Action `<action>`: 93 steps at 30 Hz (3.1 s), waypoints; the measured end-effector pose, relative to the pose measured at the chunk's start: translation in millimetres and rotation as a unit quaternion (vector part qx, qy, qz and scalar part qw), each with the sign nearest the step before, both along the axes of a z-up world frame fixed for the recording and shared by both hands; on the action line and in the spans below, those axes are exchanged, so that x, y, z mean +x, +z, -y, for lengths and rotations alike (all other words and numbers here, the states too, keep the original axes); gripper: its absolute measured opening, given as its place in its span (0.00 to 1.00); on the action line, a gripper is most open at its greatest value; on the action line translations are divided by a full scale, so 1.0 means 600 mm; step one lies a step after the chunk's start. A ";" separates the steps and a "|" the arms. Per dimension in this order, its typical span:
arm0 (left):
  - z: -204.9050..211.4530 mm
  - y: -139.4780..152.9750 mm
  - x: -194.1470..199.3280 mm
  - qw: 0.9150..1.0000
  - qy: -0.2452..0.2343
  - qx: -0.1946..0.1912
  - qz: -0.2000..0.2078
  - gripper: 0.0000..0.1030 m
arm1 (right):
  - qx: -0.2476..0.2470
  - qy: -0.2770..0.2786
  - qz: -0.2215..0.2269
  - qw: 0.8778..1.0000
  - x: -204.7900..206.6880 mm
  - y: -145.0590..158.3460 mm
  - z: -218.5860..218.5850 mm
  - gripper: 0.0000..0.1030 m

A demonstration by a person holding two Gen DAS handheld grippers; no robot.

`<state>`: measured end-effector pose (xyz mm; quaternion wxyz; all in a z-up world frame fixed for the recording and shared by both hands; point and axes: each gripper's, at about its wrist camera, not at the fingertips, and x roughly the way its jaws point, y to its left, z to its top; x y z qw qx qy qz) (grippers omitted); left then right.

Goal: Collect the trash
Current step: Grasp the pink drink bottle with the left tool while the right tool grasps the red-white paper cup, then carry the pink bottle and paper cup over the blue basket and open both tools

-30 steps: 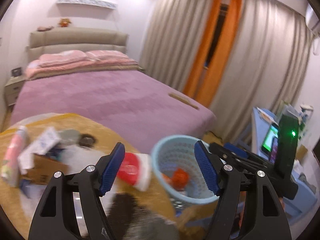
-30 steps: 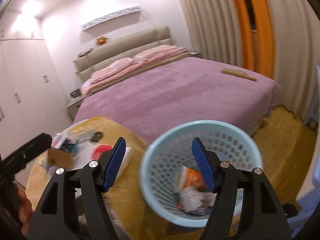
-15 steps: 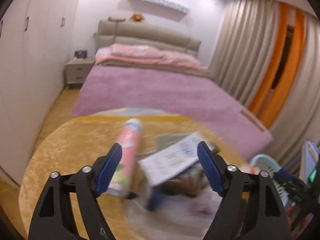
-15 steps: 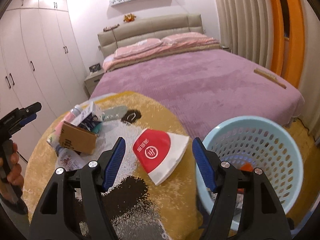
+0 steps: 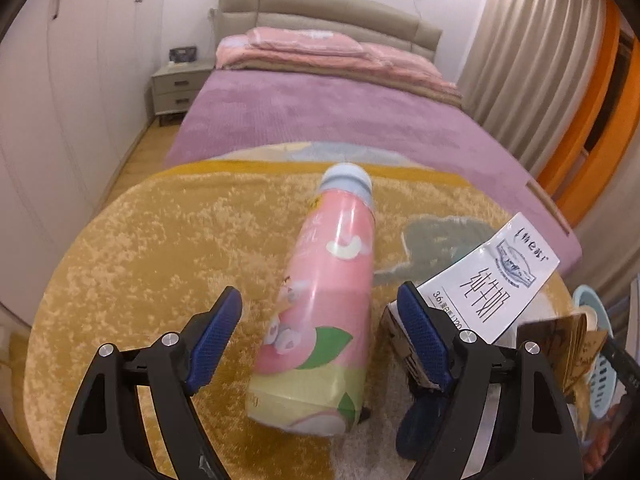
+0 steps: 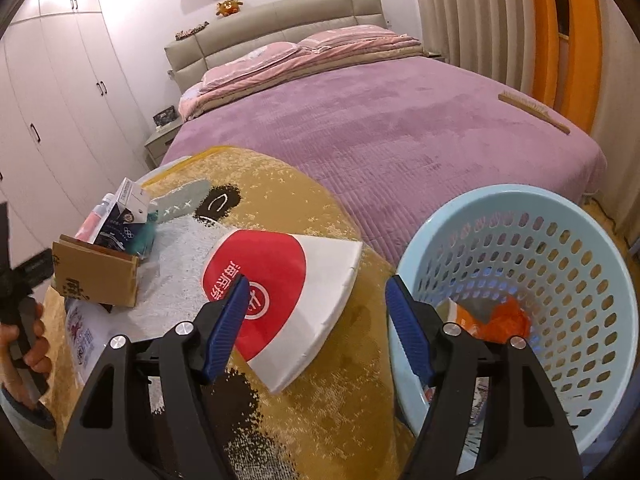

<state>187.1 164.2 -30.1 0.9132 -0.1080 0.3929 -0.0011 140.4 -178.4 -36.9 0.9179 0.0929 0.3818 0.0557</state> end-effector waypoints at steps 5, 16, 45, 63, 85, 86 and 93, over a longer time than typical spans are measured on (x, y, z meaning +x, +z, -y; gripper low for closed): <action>-0.013 -0.005 -0.001 1.000 -0.001 -0.024 0.004 0.76 | -0.001 0.015 -0.003 1.000 0.016 0.002 -0.011 0.66; -0.020 -0.015 -0.012 1.000 -0.008 -0.026 0.014 0.76 | -0.001 0.071 -0.037 0.997 0.070 -0.008 -0.064 0.66; 0.020 0.027 -0.032 0.998 -0.011 0.031 0.052 0.46 | -0.027 0.118 0.070 0.990 -0.013 0.055 -0.097 0.19; 0.117 0.147 -0.147 0.988 -0.046 0.041 0.145 0.45 | 0.005 0.069 0.122 0.990 -0.108 0.126 0.025 0.19; 0.341 0.251 -0.156 0.967 -0.166 0.040 0.190 0.45 | 0.046 -0.034 0.127 0.990 -0.157 0.136 0.199 0.19; 0.364 0.252 -0.152 0.965 -0.178 0.036 0.190 0.45 | 0.048 -0.041 0.123 0.990 -0.157 0.133 0.209 0.19; 0.505 0.235 -0.133 0.953 -0.246 -0.009 0.175 0.45 | 0.051 -0.083 0.082 0.992 -0.154 0.102 0.270 0.19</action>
